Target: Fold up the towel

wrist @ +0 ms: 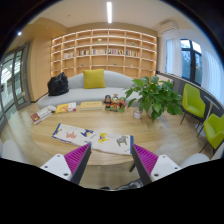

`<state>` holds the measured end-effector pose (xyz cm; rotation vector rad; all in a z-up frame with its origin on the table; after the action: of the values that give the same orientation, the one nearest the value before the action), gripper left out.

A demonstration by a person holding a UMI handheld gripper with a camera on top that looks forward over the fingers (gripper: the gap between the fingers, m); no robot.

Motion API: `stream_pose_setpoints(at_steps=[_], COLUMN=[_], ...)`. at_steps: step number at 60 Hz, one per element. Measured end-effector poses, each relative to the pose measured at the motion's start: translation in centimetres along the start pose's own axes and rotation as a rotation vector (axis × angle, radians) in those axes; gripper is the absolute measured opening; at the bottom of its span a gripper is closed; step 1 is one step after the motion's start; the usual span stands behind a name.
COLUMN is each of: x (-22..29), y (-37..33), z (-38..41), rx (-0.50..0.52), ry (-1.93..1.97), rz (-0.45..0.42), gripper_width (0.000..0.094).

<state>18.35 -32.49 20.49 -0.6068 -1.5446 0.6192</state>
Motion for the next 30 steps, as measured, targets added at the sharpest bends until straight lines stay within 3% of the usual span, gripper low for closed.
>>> stream_pose_setpoints(at_steps=[12, 30], x=[-2.8, -3.0], y=[3.0, 11.8], z=[4.1, 22.5], rx=[0.011, 0.195], ry=[-0.048, -0.092], rz=[0.073, 0.105], gripper_width=[0.0846, 0.0845])
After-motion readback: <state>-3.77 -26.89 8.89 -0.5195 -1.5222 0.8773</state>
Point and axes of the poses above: the point between the fingertips, and its own axes, seen from behind it with the camera up: z to the left, x up, y forward, the way the camera looks, the point moved 1 cm from there along -y, backward, against the way the camera looks, and after that the axes turned 14 degrees about z, right-handed, at the moved point
